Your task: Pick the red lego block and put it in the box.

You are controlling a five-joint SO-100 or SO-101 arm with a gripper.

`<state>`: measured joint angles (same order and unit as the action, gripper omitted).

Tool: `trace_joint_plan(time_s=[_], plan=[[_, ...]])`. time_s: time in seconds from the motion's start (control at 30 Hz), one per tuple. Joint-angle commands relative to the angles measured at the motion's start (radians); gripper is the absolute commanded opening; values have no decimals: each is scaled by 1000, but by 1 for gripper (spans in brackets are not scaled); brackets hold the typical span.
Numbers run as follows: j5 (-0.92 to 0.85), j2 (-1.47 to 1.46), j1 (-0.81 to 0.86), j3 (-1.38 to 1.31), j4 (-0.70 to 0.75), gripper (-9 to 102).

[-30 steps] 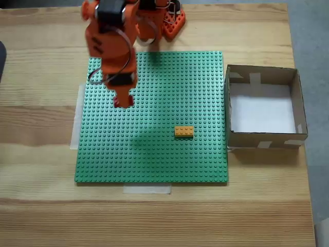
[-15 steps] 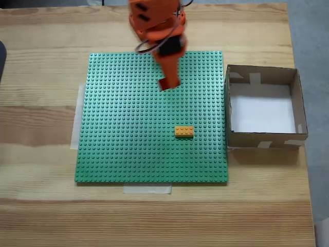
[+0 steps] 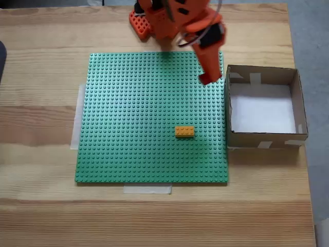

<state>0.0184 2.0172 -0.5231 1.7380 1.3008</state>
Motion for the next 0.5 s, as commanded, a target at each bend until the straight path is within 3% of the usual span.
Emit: trace_joint_plan(time_s=[0.0, 0.47], plan=[[21, -60, -29, -107, 2, -1], [66, -399, -206, -407, 46, -1]])
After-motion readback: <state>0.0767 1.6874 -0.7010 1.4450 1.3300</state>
